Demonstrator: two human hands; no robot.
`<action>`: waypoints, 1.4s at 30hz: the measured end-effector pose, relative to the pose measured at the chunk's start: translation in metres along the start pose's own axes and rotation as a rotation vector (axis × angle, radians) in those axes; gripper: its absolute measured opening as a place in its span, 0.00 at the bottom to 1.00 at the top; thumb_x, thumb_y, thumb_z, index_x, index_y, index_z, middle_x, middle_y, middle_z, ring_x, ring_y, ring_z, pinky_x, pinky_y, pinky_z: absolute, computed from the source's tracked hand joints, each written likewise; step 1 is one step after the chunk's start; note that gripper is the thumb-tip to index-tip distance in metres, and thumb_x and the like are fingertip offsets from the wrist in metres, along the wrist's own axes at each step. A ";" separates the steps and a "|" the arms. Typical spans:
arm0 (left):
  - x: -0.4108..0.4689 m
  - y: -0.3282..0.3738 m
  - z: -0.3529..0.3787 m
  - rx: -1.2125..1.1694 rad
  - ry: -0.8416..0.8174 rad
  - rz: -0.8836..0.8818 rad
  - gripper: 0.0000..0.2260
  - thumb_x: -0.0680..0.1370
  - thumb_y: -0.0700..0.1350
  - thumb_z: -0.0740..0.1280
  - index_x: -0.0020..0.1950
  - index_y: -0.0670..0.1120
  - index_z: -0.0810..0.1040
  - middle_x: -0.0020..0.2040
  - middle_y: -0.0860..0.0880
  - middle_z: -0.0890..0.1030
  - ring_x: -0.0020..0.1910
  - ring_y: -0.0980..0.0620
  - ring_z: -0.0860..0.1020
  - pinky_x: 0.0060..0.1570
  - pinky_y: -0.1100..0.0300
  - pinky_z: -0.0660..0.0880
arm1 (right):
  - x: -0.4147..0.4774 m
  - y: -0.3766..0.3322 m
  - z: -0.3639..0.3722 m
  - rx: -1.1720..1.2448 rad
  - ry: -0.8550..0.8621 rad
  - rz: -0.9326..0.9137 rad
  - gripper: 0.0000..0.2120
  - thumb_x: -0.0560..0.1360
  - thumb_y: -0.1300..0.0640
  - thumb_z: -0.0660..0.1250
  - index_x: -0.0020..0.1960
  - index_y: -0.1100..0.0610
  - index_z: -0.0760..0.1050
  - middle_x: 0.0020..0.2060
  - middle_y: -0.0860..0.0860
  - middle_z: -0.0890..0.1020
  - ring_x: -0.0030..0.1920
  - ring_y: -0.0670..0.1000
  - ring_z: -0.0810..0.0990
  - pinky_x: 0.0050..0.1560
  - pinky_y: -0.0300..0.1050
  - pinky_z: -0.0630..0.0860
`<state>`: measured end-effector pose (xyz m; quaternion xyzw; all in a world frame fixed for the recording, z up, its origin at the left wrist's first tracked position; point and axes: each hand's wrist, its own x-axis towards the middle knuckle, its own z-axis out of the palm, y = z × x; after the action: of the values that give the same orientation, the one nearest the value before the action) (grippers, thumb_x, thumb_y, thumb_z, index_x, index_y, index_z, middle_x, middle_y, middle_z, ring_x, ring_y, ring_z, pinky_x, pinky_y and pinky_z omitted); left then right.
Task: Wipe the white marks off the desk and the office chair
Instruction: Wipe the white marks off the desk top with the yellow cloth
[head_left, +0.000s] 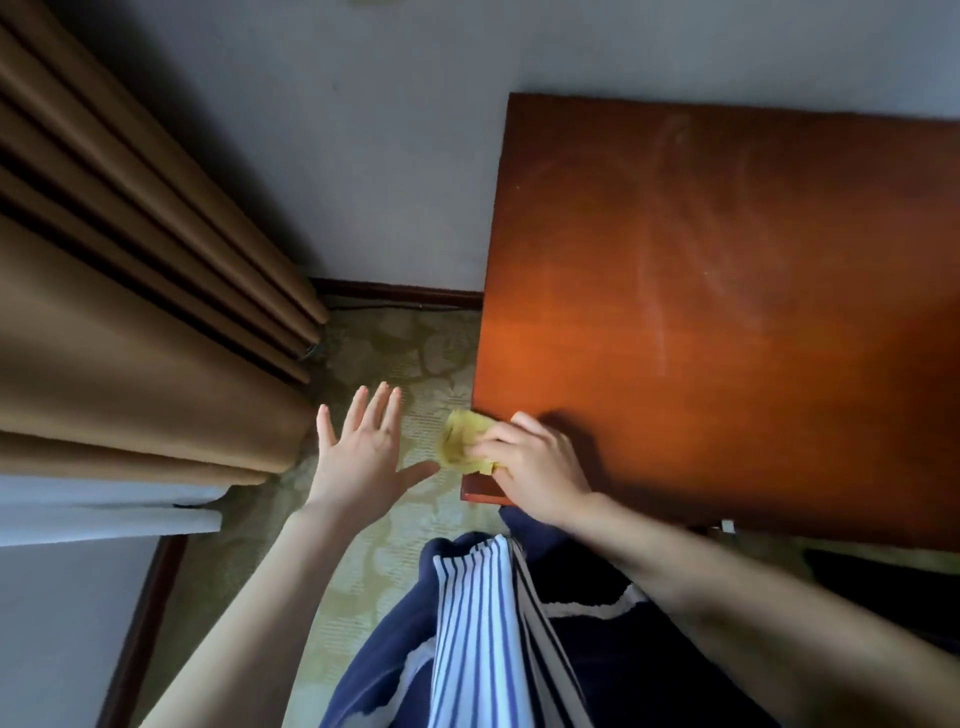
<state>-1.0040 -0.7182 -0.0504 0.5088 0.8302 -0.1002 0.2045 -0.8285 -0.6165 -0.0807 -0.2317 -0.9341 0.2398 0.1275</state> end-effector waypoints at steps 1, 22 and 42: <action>0.006 0.003 -0.002 -0.005 0.010 0.036 0.42 0.75 0.68 0.55 0.78 0.45 0.42 0.79 0.49 0.45 0.77 0.49 0.42 0.72 0.40 0.43 | -0.011 -0.001 -0.002 0.005 -0.014 0.004 0.21 0.58 0.72 0.72 0.45 0.52 0.85 0.42 0.46 0.84 0.38 0.54 0.79 0.29 0.45 0.78; 0.080 0.117 -0.006 0.022 -0.069 0.124 0.55 0.68 0.71 0.64 0.77 0.41 0.37 0.77 0.43 0.37 0.76 0.46 0.38 0.71 0.40 0.40 | -0.078 0.115 -0.084 -0.116 0.065 0.230 0.22 0.61 0.76 0.71 0.47 0.55 0.85 0.45 0.49 0.85 0.41 0.55 0.81 0.28 0.49 0.79; 0.106 0.162 -0.021 0.052 -0.164 -0.209 0.62 0.62 0.73 0.66 0.75 0.37 0.36 0.77 0.40 0.37 0.76 0.43 0.39 0.72 0.41 0.45 | 0.080 0.201 -0.110 -0.101 0.023 0.432 0.20 0.74 0.68 0.63 0.57 0.47 0.80 0.56 0.45 0.80 0.57 0.56 0.74 0.45 0.50 0.76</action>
<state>-0.9081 -0.5502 -0.0721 0.4147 0.8565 -0.1835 0.2467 -0.7841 -0.3780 -0.0785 -0.4354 -0.8720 0.2117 0.0719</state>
